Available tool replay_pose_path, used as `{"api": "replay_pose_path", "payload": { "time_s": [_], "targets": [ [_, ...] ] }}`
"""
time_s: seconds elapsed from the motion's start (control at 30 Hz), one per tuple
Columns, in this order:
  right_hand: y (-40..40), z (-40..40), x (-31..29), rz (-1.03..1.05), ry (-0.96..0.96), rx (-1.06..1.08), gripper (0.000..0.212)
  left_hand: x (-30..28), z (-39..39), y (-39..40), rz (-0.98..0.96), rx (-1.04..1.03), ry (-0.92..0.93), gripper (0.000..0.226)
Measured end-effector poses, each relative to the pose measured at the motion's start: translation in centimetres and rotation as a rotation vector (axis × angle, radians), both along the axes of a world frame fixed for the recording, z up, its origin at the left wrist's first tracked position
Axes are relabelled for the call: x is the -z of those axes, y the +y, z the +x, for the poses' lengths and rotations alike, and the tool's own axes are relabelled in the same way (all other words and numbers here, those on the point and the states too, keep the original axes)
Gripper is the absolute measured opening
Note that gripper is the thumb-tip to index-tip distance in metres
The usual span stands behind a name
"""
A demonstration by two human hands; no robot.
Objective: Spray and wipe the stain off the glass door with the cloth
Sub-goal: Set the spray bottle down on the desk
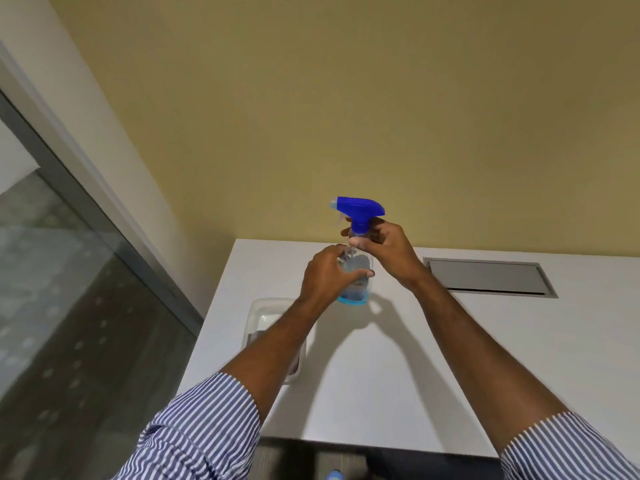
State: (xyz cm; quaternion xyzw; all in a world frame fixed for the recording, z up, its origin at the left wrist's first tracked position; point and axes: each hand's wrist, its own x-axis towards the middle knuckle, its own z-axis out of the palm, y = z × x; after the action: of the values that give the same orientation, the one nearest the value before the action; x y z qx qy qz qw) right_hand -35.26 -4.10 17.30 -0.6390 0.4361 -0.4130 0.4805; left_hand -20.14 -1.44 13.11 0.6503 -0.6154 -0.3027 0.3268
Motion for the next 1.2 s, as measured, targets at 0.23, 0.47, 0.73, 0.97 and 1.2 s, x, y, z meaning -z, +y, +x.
{"api": "replay_pose_path", "payload": {
  "time_s": [0.23, 0.47, 0.73, 0.97, 1.2],
  "targets": [
    [-1.3, 0.0, 5.4, 0.103, 0.113, -0.025, 0.031, 4.9, 0.4, -1.6, 0.12, 0.024, 0.012, 0.051],
    [-1.9, -0.1, 10.9, 0.154, 0.176, -0.009, 0.03, 9.4, 0.9, -2.5, 0.242, 0.027, 0.015, 0.039],
    [-2.2, 0.1, 15.5, 0.262, 0.177, 0.005, 0.037, 13.1, 0.9, -3.1, 0.334, 0.026, 0.043, 0.051],
    [-2.4, 0.4, 17.7, 0.335, 0.166, 0.029, 0.046, 14.9, 0.9, -3.5, 0.379, 0.031, 0.064, 0.057],
    [-2.4, 0.2, 18.6, 0.336, 0.177, 0.018, 0.036, 16.0, 1.3, -3.8, 0.384, 0.031, 0.122, 0.057]
  ]
}}
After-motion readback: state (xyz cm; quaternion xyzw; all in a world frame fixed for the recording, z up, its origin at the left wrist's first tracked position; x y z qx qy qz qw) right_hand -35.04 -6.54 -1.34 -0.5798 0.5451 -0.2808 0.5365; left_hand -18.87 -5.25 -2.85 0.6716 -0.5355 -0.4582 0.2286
